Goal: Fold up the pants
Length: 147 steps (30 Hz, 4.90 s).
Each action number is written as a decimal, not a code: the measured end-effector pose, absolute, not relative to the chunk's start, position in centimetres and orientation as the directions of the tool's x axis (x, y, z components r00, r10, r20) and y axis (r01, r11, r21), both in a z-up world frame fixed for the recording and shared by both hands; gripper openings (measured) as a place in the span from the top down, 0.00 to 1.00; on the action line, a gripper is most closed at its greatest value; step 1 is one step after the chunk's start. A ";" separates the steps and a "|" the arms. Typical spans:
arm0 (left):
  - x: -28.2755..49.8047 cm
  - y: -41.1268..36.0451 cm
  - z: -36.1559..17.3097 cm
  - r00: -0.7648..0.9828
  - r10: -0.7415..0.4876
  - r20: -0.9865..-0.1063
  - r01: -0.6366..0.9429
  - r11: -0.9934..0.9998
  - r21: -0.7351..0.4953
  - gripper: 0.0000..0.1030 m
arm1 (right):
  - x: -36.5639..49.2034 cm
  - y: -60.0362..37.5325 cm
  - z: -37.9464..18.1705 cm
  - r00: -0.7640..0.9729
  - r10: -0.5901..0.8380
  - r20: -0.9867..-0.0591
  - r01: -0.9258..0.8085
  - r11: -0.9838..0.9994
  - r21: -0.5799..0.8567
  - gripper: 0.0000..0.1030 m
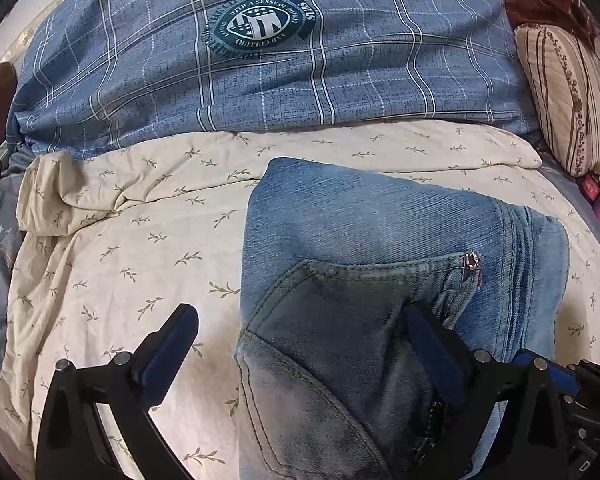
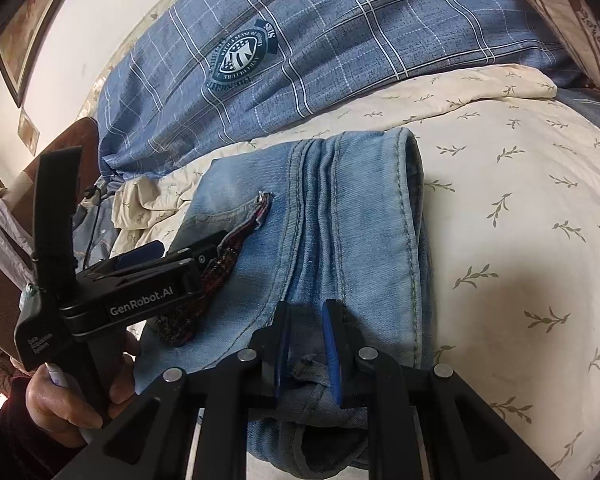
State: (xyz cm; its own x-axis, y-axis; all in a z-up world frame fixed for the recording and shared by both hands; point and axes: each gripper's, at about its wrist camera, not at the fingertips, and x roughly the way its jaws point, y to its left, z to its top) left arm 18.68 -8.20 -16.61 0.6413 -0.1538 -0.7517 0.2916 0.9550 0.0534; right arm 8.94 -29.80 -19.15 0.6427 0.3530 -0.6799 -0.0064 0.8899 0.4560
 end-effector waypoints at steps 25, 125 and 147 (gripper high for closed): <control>18.3 -7.2 -17.1 0.672 -0.235 -0.702 0.321 0.947 -0.009 0.00 | 9.2 -29.1 -19.3 0.651 0.329 -0.684 -0.019 0.908 0.418 0.81; 12.4 -5.3 -15.5 0.672 -0.219 -0.707 0.353 0.934 0.047 0.00 | 8.8 -28.6 -19.0 0.674 0.307 -0.671 -0.021 0.917 0.399 0.81; 16.8 -4.4 -16.6 0.644 -0.212 -0.735 0.300 0.954 -0.013 0.00 | 11.6 -29.6 -16.1 0.783 0.149 -0.604 0.059 0.948 0.311 0.81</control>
